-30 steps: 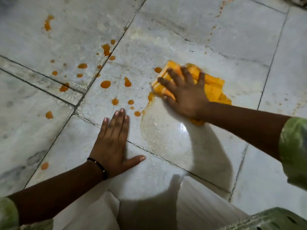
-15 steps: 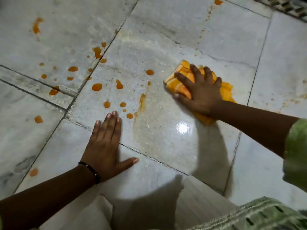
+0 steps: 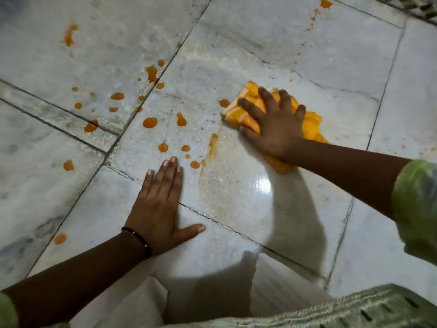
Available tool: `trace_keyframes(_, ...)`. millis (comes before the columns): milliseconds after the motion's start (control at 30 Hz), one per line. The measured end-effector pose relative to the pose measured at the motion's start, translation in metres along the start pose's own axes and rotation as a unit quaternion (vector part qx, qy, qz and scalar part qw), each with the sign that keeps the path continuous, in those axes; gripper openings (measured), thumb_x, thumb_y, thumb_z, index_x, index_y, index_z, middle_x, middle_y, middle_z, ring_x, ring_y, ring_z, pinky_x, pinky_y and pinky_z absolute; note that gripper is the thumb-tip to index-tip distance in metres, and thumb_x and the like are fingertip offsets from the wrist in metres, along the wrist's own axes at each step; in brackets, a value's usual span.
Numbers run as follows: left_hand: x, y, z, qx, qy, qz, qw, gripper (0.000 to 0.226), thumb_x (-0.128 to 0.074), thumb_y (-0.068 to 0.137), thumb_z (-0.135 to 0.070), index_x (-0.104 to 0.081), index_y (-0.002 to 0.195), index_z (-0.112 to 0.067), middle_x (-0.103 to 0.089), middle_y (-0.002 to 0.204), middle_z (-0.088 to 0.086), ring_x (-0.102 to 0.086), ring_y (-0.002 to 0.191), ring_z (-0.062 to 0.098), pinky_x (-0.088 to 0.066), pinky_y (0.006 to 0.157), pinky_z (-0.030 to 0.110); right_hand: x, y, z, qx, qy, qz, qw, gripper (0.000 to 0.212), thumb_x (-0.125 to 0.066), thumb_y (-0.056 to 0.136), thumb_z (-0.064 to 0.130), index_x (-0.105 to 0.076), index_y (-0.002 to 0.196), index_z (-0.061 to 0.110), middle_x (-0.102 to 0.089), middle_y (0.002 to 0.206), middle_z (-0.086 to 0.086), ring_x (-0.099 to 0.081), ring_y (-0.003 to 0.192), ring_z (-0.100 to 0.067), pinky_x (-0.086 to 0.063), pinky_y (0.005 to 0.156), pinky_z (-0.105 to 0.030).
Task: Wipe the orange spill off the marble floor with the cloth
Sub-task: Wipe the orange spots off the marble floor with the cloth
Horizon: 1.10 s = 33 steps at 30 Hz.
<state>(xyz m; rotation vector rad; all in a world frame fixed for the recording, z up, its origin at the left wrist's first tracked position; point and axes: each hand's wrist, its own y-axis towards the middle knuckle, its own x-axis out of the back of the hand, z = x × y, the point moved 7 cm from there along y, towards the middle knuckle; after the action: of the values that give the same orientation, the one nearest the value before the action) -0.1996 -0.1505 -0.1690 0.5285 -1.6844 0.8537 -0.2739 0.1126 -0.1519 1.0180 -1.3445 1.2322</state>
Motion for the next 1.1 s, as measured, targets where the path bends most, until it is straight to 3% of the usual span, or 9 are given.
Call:
trace_keyframes(133, 0.001, -0.001, 0.000, 0.000, -0.006, 0.001, 1.000, 0.114, -0.028, 0.075, -0.084, -0.017, 0.148, 0.003, -0.010, 0.157, 0.021, -0.008, 0.146, 0.032, -0.007, 0.118, 0.047, -0.009, -0.040, 0.062, 0.169, -0.020, 0.007, 0.985, 0.067, -0.024, 0.084, 0.071, -0.016, 0.146, 0.050, -0.009, 0.161, -0.004, -0.006, 0.143, -0.045, -0.013, 0.104, -0.072)
trace_keyframes(233, 0.002, -0.001, 0.000, -0.002, -0.015, -0.001, 1.000, 0.114, -0.028, 0.075, -0.084, -0.018, 0.148, 0.003, -0.011, 0.157, 0.020, -0.009, 0.146, 0.032, -0.008, 0.118, 0.047, -0.014, -0.077, 0.051, 0.324, -0.058, -0.003, 0.944, 0.063, -0.033, 0.084, 0.069, -0.028, 0.144, 0.048, -0.021, 0.159, -0.003, -0.018, 0.142, -0.043, -0.020, 0.102, -0.068)
trace_keyframes(300, 0.002, -0.001, 0.001, -0.001, -0.017, -0.006, 1.000, 0.114, -0.028, 0.075, -0.085, -0.017, 0.148, 0.002, -0.010, 0.157, 0.020, -0.008, 0.146, 0.031, -0.008, 0.117, 0.048, -0.012, -0.068, 0.022, 0.299, -0.068, 0.002, 0.952, 0.062, -0.035, 0.083, 0.069, -0.030, 0.142, 0.049, -0.024, 0.158, -0.001, -0.022, 0.141, -0.040, -0.025, 0.102, -0.066)
trace_keyframes(467, 0.001, 0.000, 0.000, 0.001, -0.007, -0.002, 1.000, 0.116, -0.029, 0.074, -0.085, -0.014, 0.148, 0.002, -0.007, 0.157, 0.020, -0.004, 0.146, 0.031, -0.007, 0.117, 0.048, -0.001, -0.007, 0.022, 0.070, -0.013, -0.001, 0.997, 0.061, -0.028, 0.085, 0.069, -0.021, 0.143, 0.053, -0.014, 0.160, 0.001, -0.013, 0.142, -0.042, -0.019, 0.102, -0.069)
trace_keyframes(600, 0.002, -0.001, -0.001, -0.001, -0.010, -0.009, 1.000, 0.114, -0.029, 0.075, -0.083, -0.017, 0.147, 0.004, -0.009, 0.157, 0.022, -0.007, 0.146, 0.033, -0.008, 0.118, 0.049, -0.010, -0.047, 0.090, 0.214, -0.037, -0.005, 0.976, 0.066, -0.025, 0.082, 0.065, -0.029, 0.145, 0.045, -0.022, 0.158, -0.008, -0.018, 0.140, -0.048, -0.017, 0.099, -0.073)
trace_keyframes(700, 0.002, -0.002, 0.000, -0.004, -0.015, -0.011, 1.000, 0.113, -0.028, 0.076, -0.083, -0.018, 0.147, 0.004, -0.010, 0.157, 0.022, -0.008, 0.146, 0.033, -0.008, 0.118, 0.048, -0.017, -0.086, 0.080, 0.326, -0.057, -0.002, 0.944, 0.063, -0.035, 0.082, 0.064, -0.035, 0.142, 0.044, -0.029, 0.156, -0.004, -0.027, 0.139, -0.044, -0.024, 0.098, -0.070)
trace_keyframes(833, 0.003, -0.001, -0.001, -0.004, -0.018, -0.019, 1.000, 0.114, -0.027, 0.075, -0.083, -0.017, 0.147, 0.004, -0.010, 0.157, 0.022, -0.008, 0.146, 0.033, -0.007, 0.117, 0.048, 0.000, -0.022, 0.017, 0.143, -0.035, 0.006, 0.989, 0.065, -0.023, 0.081, 0.070, -0.023, 0.143, 0.052, -0.018, 0.160, 0.001, -0.019, 0.142, -0.039, -0.024, 0.101, -0.067)
trace_keyframes(933, 0.003, -0.002, -0.001, -0.002, -0.015, -0.017, 1.000, 0.114, -0.026, 0.075, -0.083, -0.017, 0.147, 0.005, -0.010, 0.156, 0.022, -0.008, 0.146, 0.034, -0.008, 0.117, 0.049, 0.005, 0.021, 0.029, 0.019, -0.004, 0.019, 1.000, 0.061, -0.031, 0.087, 0.067, -0.016, 0.144, 0.053, -0.009, 0.161, 0.001, -0.010, 0.143, -0.041, -0.017, 0.103, -0.072)
trace_keyframes(1100, 0.003, -0.001, -0.001, -0.001, -0.015, -0.019, 1.000, 0.115, -0.026, 0.075, -0.084, -0.018, 0.147, 0.005, -0.010, 0.156, 0.022, -0.009, 0.146, 0.034, -0.008, 0.117, 0.049, -0.008, -0.025, 0.077, 0.187, -0.039, 0.039, 0.981, 0.067, -0.022, 0.082, 0.068, -0.013, 0.146, 0.050, -0.004, 0.162, 0.002, -0.003, 0.145, -0.040, -0.012, 0.102, -0.074)
